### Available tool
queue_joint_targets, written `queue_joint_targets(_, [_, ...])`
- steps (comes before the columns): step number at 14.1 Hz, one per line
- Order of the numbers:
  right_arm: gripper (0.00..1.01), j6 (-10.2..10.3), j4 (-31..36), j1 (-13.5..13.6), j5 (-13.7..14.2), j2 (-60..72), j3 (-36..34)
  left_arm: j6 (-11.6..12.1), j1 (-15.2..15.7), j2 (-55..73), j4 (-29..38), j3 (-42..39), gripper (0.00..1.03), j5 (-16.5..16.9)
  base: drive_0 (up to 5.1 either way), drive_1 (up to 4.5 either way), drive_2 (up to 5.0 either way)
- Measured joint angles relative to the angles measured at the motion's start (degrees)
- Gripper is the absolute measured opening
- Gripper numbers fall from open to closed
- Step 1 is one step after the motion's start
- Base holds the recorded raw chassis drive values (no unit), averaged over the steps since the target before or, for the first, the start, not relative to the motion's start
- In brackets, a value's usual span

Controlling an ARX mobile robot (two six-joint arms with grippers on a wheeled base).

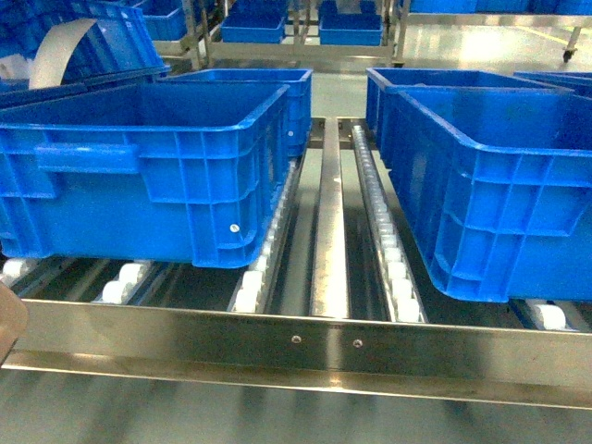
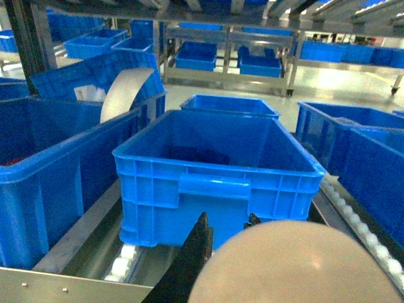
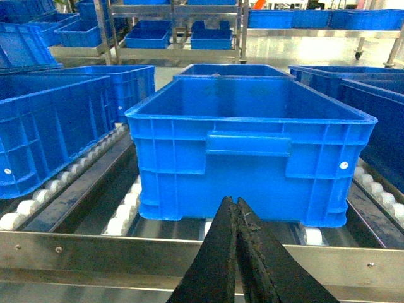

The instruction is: Place part in tray to right shelf

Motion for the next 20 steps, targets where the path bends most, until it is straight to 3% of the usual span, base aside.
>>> queue_joint_targets(4, [0.02, 0.0, 0.02, 0.0, 0.0, 0.0, 0.0, 0.11, 6.05, -2.01, -0.68, -3.56, 0.12, 5.81, 0.0, 0.0, 0.0])
queue_joint_targets(13, [0.02, 0.02, 0.02, 0.0, -0.02, 0.0, 0.0, 0.17, 5.88, -12.0, -3.41, -10.45, 0.12, 6.27, 0.0, 0.0, 0.0])
queue_joint_targets(14, [0.02, 0.02, 0.02, 0.0, -0.02, 0.0, 0.0, 0.17, 5.88, -13.7, -5.75, -10.64, 0.12, 6.29, 0.0, 0.0, 0.0])
queue_joint_targets(15, [0.02, 0.02, -0.02, 0.0, 0.0, 0.0, 0.0, 0.15, 5.88, -19.74, -12.76, -11.45, 0.12, 6.34, 0.0, 0.0, 0.0])
queue_joint_targets(20, [0.02, 0.02, 0.0, 0.0, 0.0, 0.0, 0.0, 0.22, 5.88, -22.53, -11.85, -12.44, 0.12, 6.29, 0.0, 0.0, 0.0])
